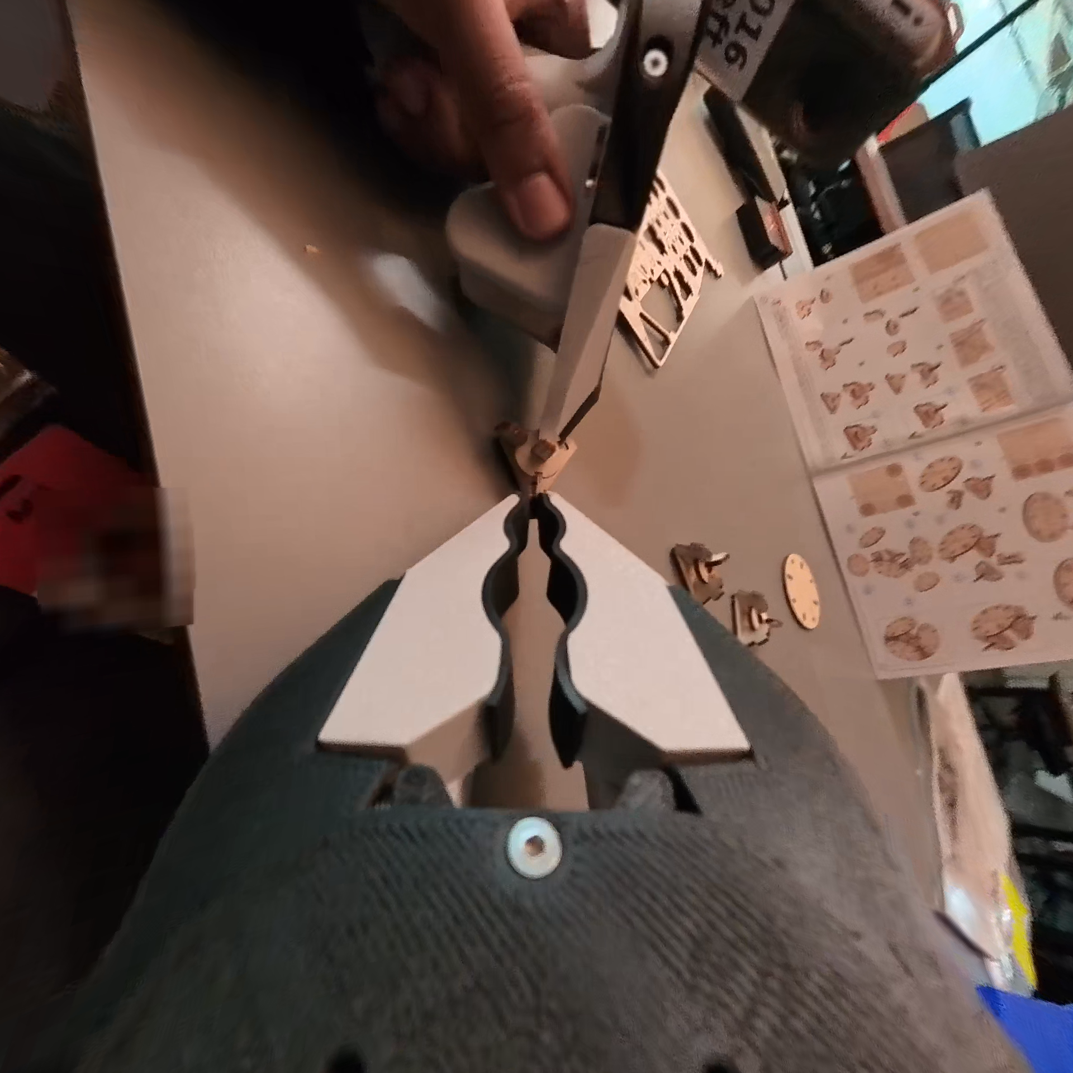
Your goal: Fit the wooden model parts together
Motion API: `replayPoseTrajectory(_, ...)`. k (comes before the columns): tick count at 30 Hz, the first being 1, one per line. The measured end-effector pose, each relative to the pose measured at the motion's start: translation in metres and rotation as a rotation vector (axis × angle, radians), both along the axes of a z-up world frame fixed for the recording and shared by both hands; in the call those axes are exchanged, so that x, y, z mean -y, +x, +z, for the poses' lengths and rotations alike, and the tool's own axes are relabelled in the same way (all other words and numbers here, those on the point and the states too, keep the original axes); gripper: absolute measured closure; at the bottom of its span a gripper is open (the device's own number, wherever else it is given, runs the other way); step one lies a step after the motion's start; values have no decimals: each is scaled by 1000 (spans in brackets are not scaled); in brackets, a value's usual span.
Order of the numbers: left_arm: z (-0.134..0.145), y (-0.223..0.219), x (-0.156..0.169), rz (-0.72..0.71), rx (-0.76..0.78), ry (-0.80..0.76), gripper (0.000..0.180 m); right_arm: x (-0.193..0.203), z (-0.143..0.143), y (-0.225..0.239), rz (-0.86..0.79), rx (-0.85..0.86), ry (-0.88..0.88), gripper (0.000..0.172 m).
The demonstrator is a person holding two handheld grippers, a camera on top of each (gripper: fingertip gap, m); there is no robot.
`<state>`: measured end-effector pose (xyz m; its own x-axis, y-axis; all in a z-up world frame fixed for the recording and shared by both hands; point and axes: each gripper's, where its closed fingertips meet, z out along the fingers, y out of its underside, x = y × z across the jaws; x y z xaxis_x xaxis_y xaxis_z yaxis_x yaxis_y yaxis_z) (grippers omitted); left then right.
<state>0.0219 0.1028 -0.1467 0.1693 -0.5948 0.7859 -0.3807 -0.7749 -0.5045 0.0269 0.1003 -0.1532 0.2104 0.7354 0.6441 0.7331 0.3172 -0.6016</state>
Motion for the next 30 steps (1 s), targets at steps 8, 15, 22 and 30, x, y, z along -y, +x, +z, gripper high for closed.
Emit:
replayPoseTrajectory(8,0,-1,-1,7,3,-9,180,0,-2,-1,57,-32,-156,170)
replayPoseTrajectory(15,0,-1,-2,11,5,-14,180,-2,-3,0,52,-55,-261,169)
replayPoseTrajectory(22,0,-1,-2,13,4,-12,180,-4,-4,1,36,-53,-265,169)
replayPoseTrajectory(30,0,-1,-5,32,1,-1,180,-6,-3,0,-15,-64,-271,170)
